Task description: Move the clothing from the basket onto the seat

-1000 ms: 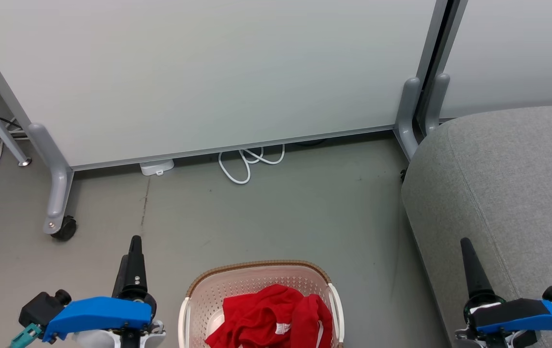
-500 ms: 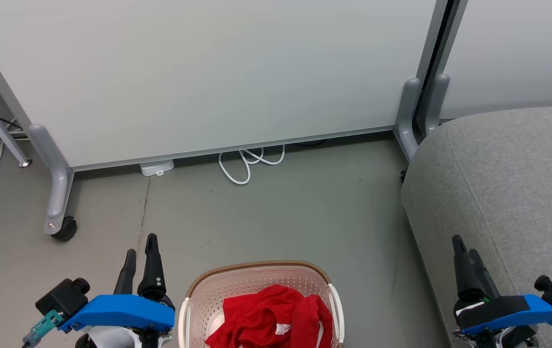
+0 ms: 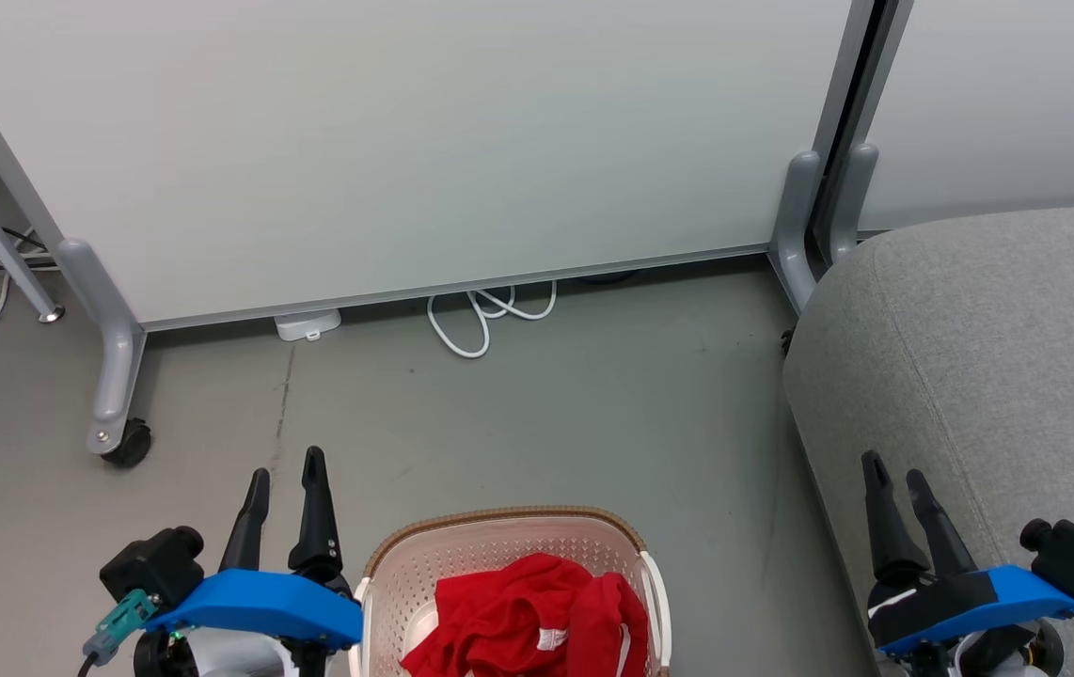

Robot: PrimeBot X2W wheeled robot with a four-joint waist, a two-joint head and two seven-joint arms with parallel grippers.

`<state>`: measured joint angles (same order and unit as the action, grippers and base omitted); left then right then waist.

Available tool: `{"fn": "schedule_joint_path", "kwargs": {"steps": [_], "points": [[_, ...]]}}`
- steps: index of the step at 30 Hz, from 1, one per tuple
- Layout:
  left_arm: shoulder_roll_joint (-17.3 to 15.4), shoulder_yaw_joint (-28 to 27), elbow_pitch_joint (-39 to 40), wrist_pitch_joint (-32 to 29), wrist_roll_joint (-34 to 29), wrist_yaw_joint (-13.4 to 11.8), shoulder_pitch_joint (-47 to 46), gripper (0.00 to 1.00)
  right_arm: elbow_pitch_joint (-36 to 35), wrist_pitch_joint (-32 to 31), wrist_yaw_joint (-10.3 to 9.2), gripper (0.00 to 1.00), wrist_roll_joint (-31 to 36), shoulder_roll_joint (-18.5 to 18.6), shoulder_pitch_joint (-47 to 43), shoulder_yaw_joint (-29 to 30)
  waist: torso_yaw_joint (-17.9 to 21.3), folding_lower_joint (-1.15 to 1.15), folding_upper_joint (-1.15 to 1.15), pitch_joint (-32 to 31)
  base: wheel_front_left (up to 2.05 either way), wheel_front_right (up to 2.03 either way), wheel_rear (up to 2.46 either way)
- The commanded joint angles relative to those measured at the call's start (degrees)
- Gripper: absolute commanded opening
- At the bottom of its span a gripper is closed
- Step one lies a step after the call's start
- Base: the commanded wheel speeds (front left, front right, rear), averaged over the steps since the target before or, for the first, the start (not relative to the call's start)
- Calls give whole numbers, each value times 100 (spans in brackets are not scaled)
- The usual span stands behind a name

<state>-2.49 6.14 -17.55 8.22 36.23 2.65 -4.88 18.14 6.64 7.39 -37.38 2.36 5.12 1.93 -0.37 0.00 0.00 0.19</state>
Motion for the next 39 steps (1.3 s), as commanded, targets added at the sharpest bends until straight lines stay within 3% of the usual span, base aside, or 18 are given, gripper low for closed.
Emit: {"fn": "schedule_joint_path", "kwargs": {"steps": [1, 16, 39], "points": [[-41, 18, 25, 60, -194, 20, -139, 100, -72, 37, 10, 100, 190, 50, 92, -14, -3, 0, 0, -1, 0, 0, 0], [-43, 75, -143, 271, -1014, 44, -169, 100, -155, 139, 12, 100, 1048, 58, 47, -47, -17, 0, 0, -3, 0, 0, 0], [-46, 204, -357, 526, -1769, 27, -197, 100, -108, 326, 14, 100, 2045, 65, 28, -73, -33, 0, 0, -27, 0, 0, 0]]}}
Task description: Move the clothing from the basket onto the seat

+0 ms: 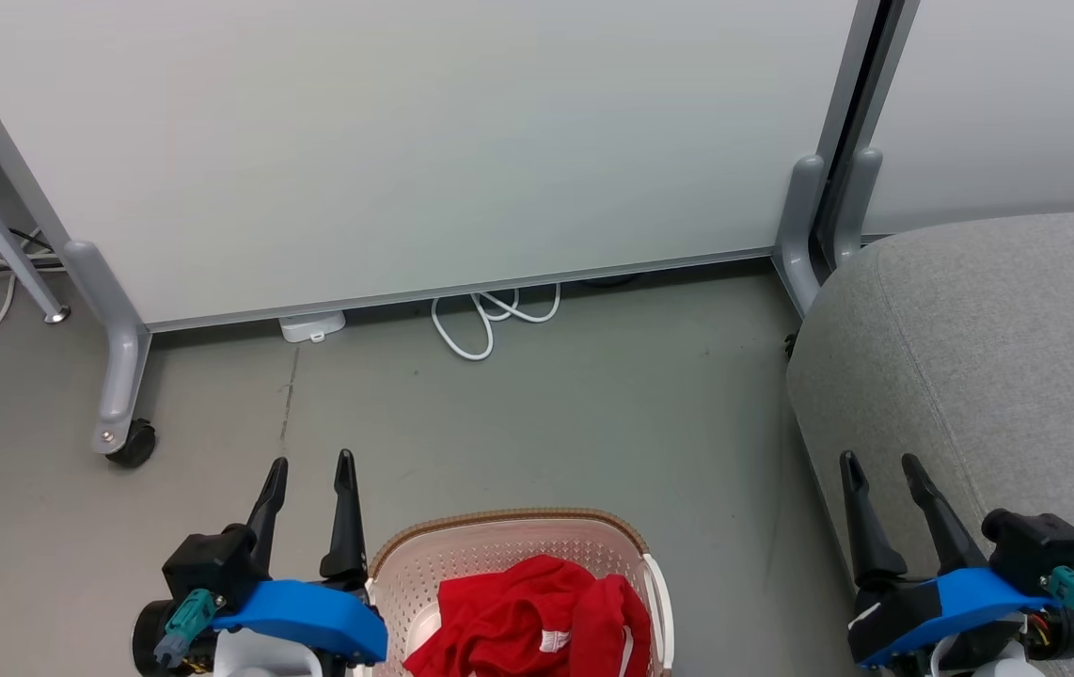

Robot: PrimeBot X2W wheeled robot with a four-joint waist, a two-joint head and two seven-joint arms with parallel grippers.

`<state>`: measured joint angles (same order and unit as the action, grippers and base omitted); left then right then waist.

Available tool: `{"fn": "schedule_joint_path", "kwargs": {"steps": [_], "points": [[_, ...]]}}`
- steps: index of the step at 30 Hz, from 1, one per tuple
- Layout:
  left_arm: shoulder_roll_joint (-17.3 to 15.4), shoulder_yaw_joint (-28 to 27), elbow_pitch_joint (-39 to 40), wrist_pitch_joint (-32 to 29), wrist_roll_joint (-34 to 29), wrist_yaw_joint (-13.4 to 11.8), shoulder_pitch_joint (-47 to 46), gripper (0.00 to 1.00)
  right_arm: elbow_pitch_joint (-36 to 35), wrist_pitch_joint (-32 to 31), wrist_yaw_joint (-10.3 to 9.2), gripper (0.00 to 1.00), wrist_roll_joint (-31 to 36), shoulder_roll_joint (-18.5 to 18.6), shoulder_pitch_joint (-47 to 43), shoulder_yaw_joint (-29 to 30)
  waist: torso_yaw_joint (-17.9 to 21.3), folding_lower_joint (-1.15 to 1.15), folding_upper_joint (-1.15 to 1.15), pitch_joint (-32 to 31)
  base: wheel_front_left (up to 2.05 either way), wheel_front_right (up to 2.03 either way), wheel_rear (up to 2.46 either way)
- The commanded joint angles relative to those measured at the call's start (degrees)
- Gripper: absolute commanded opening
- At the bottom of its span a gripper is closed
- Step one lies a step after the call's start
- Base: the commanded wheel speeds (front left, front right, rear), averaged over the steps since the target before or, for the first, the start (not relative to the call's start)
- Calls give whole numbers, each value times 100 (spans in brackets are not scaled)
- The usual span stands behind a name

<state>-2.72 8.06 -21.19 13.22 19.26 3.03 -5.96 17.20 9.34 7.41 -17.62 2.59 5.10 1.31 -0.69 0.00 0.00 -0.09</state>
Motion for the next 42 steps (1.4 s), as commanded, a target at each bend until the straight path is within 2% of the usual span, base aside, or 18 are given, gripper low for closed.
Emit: {"fn": "schedule_joint_path", "kwargs": {"steps": [1, 17, 34, 42], "points": [[-23, 23, 1, 41, -104, -17, -93, 100, -10, 56, 12, 100, 101, 43, 29, -10, -5, 0, 0, 1, 0, 0, 0], [-24, 97, -93, 208, -534, -46, -117, 100, 42, 193, 10, 100, 696, 47, 35, -47, -21, 0, 0, -21, 0, 0, 0], [-24, 115, -123, 206, -386, -21, -67, 100, 44, 166, 9, 100, 661, 46, -1, -68, -56, 0, 0, -2, 0, 0, 0], [-24, 139, -175, 204, -367, 3, -179, 100, -76, 153, 9, 100, 660, 45, 129, -156, 48, 0, 0, 367, 0, 0, 0]]}}
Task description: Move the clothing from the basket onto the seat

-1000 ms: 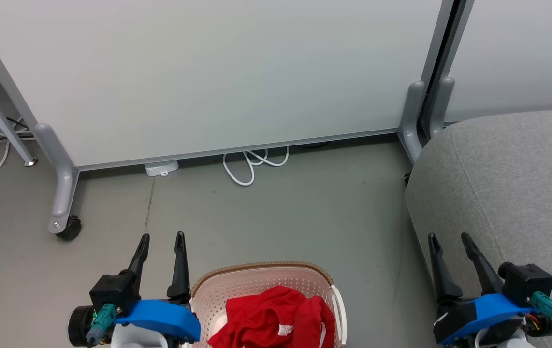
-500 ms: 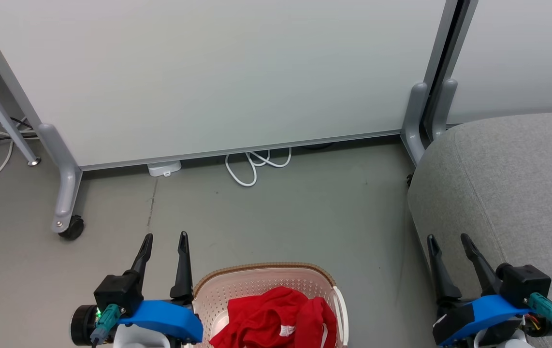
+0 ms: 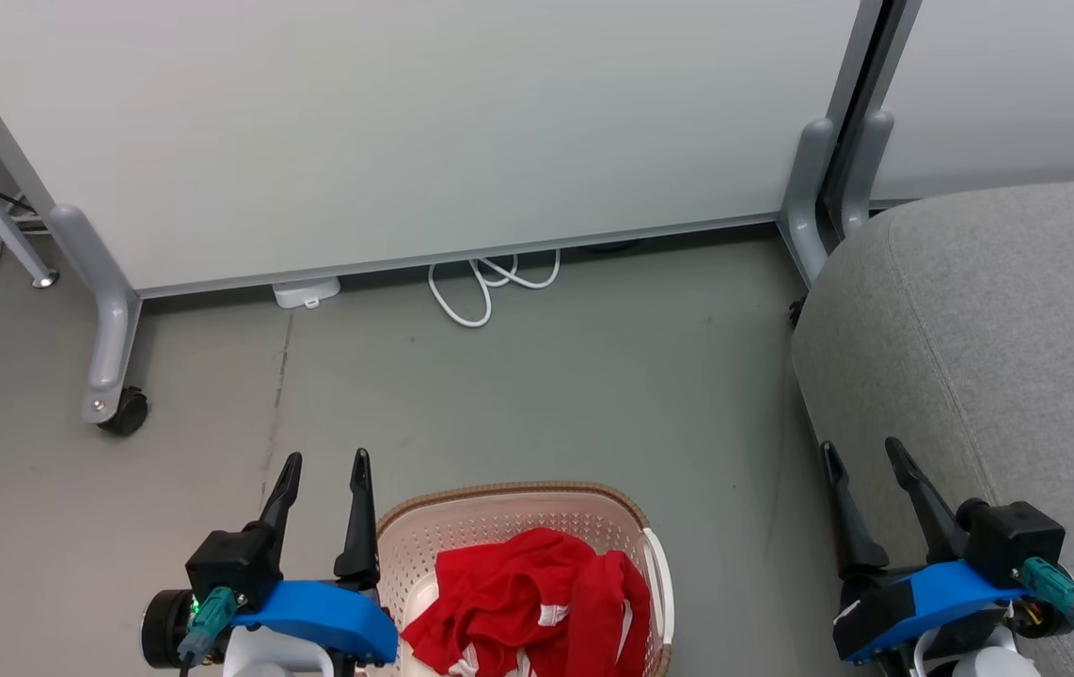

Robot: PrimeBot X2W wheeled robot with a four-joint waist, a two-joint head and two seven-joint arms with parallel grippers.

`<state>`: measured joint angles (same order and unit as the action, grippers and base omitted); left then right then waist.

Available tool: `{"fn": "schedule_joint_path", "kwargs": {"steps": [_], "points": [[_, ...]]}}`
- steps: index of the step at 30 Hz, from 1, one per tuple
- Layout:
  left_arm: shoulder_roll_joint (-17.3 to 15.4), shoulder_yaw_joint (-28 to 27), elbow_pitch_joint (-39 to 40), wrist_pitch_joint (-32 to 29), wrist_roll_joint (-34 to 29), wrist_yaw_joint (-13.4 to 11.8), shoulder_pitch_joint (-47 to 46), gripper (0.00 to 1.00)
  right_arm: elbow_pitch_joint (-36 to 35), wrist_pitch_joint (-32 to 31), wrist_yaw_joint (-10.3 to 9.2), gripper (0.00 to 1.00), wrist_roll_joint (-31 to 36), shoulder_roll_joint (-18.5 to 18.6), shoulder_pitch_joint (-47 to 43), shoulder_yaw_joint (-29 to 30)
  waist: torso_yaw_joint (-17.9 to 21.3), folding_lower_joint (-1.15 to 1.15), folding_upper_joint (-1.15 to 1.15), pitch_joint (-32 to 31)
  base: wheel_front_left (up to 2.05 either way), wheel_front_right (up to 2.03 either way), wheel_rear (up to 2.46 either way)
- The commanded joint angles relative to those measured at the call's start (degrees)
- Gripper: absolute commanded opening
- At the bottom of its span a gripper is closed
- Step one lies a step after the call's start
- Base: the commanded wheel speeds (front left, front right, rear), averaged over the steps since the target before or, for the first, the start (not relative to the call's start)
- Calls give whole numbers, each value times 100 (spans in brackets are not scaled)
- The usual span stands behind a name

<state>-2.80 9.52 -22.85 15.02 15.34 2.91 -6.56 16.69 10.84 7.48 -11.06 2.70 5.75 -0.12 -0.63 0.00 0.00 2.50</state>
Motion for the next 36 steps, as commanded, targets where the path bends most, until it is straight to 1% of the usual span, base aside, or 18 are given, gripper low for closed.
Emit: {"fn": "schedule_joint_path", "kwargs": {"steps": [1, 13, 20, 25, 36], "points": [[-16, -6, -29, 24, 41, 23, -126, 100, -35, 4, 3, 100, 5, 34, 84, -16, 57, 0, 0, 172, 0, 0, 0], [-14, 138, -394, 20, 226, 130, -578, 100, -282, 22, 3, 100, 100, 32, 575, -212, 393, 0, 0, 1300, 0, 0, 0], [-16, 198, -811, 20, 254, 232, -1192, 100, -508, 70, 3, 100, 100, 30, 1114, -400, 653, 0, 0, 2179, 0, 0, 0], [-17, 311, -1336, 20, 139, 306, -1709, 100, -578, 146, 3, 100, 41, 29, 1529, -539, 824, 0, 0, 2757, 0, 0, 0], [-21, 567, -2735, 20, 121, 428, -2585, 100, -540, 318, 3, 100, -84, 27, 1980, -781, 1180, 0, 0, 3646, 0, 0, 0]]}}
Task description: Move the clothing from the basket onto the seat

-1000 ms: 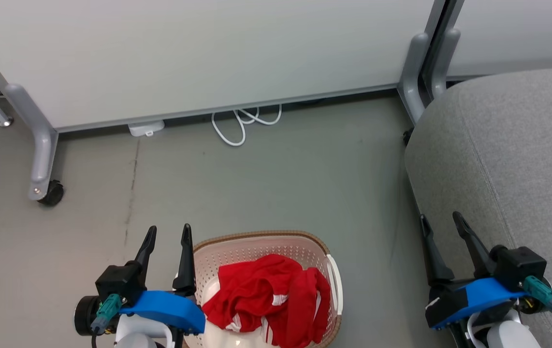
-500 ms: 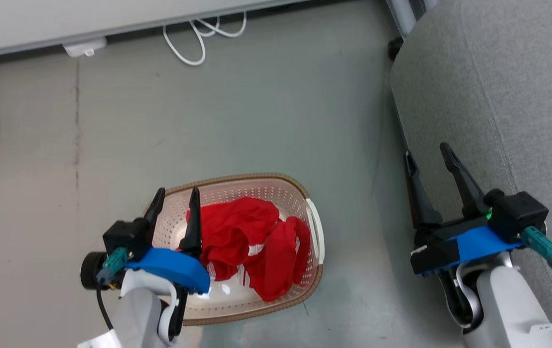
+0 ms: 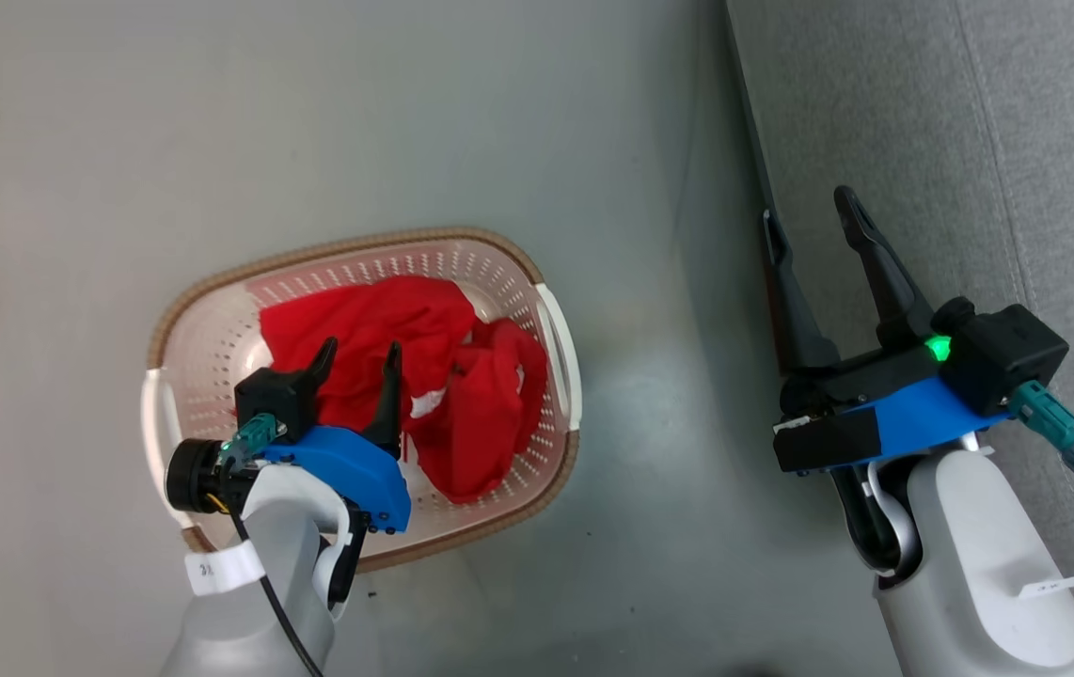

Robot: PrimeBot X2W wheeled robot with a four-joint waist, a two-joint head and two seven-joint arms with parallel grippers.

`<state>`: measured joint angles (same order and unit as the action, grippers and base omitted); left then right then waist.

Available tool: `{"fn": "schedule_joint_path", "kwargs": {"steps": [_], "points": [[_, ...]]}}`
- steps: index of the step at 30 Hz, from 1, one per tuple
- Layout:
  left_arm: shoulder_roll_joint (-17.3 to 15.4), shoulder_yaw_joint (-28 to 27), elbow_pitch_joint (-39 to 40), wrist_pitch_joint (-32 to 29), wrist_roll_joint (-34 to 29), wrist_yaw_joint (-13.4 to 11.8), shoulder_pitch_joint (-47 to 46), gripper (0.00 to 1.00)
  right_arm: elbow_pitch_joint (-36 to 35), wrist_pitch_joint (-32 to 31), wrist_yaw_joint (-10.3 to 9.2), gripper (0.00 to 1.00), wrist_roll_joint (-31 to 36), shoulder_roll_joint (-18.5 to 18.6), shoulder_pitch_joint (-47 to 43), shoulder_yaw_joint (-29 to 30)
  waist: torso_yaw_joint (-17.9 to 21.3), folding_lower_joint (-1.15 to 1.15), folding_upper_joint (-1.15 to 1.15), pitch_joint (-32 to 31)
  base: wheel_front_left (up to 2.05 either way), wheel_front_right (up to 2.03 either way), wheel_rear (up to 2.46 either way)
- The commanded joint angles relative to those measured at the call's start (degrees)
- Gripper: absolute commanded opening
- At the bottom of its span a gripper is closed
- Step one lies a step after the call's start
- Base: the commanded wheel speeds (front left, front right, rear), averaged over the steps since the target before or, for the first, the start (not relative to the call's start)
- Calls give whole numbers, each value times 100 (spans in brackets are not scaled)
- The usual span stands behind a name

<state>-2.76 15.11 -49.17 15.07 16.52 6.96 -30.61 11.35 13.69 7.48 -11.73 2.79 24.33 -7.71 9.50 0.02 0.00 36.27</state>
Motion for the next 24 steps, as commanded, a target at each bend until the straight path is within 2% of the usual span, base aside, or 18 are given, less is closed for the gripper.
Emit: {"fn": "schedule_joint_path", "kwargs": {"steps": [1, 10, 24], "points": [[-26, 43, -263, 17, 1, 23, -250, 100, -5, 49, 3, 100, -42, 19, 157, -45, 194, -2, 0, 336, 0, 0, 0], [-96, 256, -1223, 16, 71, 58, -796, 100, 9, 131, 3, 100, -251, 19, 404, -261, 465, -2, 0, 847, 0, 0, 0], [-239, 318, -2063, -108, 299, 52, -1331, 100, -84, 158, 3, 100, -516, 19, 453, -443, 783, -2, 0, 1234, 0, 0, 0]]}}
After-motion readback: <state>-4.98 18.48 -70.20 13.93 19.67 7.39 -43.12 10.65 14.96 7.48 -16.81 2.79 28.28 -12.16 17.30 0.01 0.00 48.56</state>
